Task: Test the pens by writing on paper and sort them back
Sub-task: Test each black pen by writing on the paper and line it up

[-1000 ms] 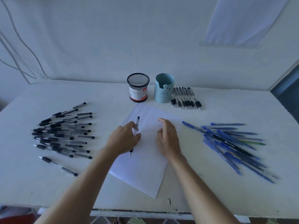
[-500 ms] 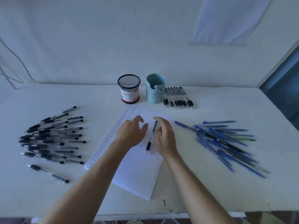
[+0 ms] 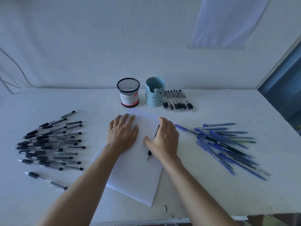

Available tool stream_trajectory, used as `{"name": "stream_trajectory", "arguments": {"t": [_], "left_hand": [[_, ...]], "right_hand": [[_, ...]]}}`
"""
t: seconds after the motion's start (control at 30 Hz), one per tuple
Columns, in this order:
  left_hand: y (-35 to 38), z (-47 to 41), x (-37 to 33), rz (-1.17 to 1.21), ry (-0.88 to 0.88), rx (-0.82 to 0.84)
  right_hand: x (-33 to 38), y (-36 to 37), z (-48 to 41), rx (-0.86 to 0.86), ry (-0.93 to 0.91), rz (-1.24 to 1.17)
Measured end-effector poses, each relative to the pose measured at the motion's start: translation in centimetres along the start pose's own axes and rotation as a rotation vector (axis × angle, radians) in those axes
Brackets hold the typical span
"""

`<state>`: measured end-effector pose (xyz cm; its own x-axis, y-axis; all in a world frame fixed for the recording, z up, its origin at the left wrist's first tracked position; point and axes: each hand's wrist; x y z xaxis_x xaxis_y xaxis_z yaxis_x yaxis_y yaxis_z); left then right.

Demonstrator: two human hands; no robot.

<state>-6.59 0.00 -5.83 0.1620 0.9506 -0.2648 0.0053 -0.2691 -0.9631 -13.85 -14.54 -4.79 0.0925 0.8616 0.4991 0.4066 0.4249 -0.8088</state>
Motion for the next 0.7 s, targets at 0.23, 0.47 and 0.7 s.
{"name": "stream_trajectory", "arguments": {"t": [0.23,0.47,0.7], "left_hand": [[0.2,0.0,0.1,-0.002,0.02,-0.022],[0.4,-0.1,0.2,-0.014,0.018,-0.028],[0.7,-0.2,0.4,-0.016,0.028,-0.049]], "right_hand": [[-0.5,-2.3,-0.3,0.257,0.117,0.215],[-1.9,-3.7,-1.5,0.248,0.188,-0.025],[-5.6,-6.2,-5.9,-0.057,0.196,-0.159]]}}
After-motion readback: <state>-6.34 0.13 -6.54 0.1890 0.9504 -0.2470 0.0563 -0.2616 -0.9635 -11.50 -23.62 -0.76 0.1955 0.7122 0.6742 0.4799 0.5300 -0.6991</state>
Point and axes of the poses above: each hand's wrist, its own z-axis away from the middle knuckle, its own y-axis out of the palm, x = y × z, and after that the axes turned 5 degrees about -y, right-handed
